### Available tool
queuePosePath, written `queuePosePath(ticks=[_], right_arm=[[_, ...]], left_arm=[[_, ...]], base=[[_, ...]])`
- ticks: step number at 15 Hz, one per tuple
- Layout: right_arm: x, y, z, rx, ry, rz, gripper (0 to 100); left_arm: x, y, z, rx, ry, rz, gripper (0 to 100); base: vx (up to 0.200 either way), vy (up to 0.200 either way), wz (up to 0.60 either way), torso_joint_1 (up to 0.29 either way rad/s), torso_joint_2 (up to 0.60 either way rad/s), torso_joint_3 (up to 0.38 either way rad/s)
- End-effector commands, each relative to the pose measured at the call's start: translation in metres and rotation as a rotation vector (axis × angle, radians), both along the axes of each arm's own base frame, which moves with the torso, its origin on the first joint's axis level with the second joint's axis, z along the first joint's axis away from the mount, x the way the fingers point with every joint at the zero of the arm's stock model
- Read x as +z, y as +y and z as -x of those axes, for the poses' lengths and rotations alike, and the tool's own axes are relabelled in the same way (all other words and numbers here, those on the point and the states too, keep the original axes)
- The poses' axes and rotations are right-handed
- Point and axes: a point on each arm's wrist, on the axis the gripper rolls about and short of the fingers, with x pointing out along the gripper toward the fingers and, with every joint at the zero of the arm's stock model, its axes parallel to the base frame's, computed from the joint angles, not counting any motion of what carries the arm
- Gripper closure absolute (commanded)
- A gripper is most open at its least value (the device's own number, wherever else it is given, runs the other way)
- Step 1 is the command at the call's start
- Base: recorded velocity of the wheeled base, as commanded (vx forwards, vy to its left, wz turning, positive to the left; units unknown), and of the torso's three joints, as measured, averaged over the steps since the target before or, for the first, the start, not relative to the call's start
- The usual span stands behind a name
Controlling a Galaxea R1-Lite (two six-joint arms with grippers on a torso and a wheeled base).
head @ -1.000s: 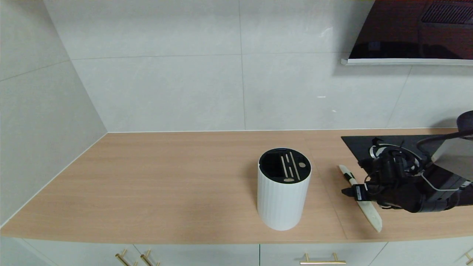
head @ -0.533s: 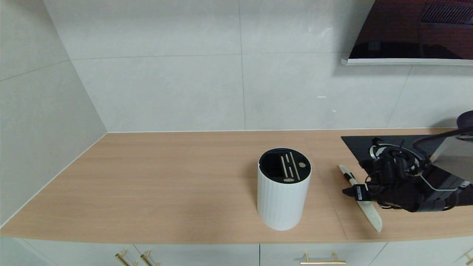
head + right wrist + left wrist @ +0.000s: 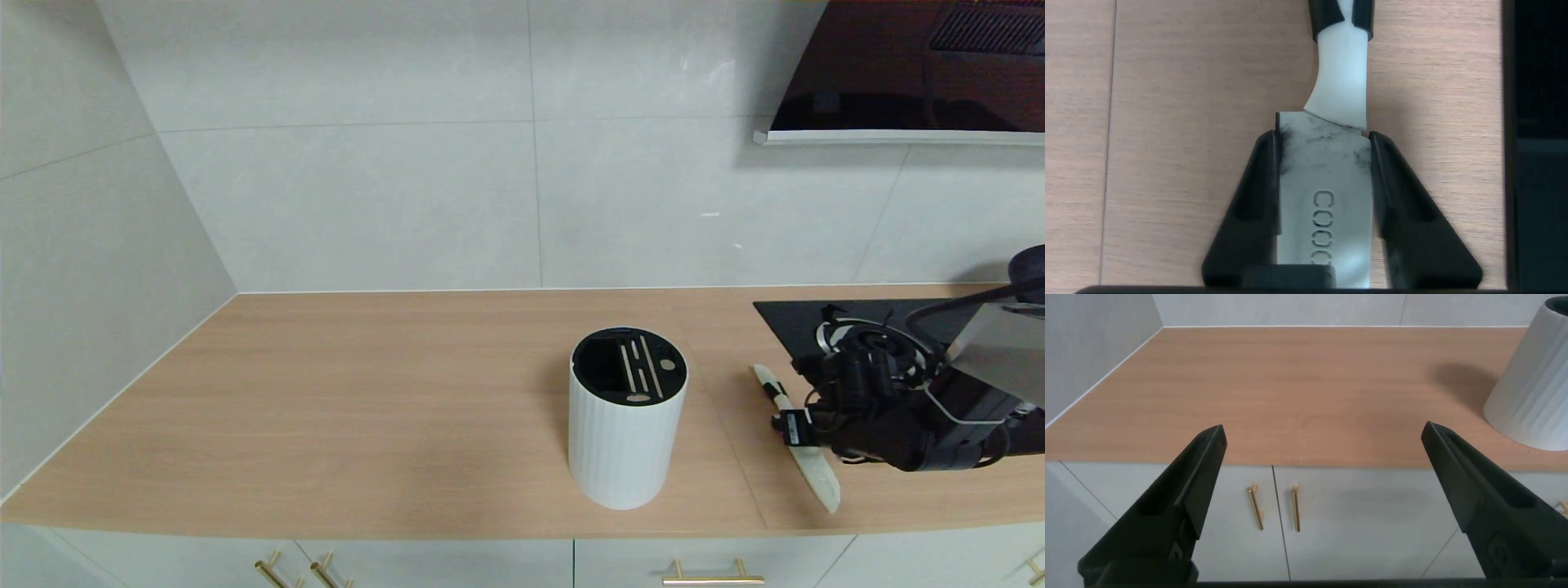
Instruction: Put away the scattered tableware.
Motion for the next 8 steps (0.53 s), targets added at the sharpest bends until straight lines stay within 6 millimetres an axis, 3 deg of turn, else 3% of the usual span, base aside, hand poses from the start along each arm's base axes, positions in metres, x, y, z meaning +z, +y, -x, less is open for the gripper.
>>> queuePosePath(ticks=[1,6,8], right_arm=[[-0.003,0.0,0.0,0.0,0.01,0.001,100],[0.001,0.0,0.0,-0.001,-0.001,0.0,100],[0.02,0.002,0.001,-0.002,-0.045,-0.003,100]], left_arm=[[0.0,0.0,0.0,0.001,0.0,0.0,0],[0.0,0.0,0.0,0.001,0.0,0.0,0],[0.0,0.0,0.0,0.001,0.0,0.0,0]], base=[[0.0,0.0,0.0,0.0,0.0,0.0],[0.0,0.0,0.0,0.0,0.0,0.0],[0.0,0.0,0.0,0.0,0.0,0.0]])
